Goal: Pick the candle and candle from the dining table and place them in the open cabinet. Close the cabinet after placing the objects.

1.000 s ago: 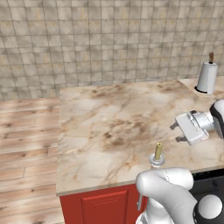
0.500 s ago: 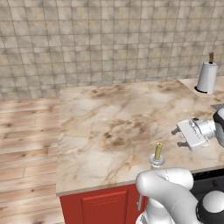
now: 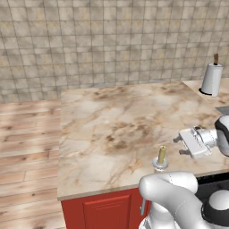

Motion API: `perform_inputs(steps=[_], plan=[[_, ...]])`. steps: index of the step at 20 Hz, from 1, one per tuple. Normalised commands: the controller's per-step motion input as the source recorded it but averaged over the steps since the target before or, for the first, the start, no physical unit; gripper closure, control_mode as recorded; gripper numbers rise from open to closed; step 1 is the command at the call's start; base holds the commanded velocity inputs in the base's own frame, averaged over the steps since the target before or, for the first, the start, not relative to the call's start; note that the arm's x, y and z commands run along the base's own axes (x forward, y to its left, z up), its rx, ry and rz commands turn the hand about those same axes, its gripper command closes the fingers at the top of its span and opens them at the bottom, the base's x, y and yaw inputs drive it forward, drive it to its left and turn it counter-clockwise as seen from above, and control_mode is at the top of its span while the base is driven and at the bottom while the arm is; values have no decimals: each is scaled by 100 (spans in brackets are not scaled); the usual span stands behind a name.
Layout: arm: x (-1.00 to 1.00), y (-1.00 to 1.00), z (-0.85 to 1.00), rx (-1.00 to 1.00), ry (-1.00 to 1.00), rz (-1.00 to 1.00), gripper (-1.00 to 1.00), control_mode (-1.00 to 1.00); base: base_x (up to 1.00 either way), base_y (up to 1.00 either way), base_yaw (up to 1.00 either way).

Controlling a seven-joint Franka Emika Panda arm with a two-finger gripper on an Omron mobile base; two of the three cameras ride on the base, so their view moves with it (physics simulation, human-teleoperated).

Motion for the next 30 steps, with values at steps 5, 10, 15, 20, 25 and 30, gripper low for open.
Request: perform_inputs(steps=[5,10,15,20,25,30], plan=[[10,0,-20,3,7,0,-100,-100,0,0,0],[9,0,-21,1,6,0,-100,-100,0,0,0],[3,0,-22,0,4,0,-100,-100,0,0,0],[5,3,-20,0,3,0,-100,-100,0,0,0],[3,6,-18,0,1,0,-100,-100,0,0,0],[5,11,-17,0,1,0,-100,-100,0,0,0]])
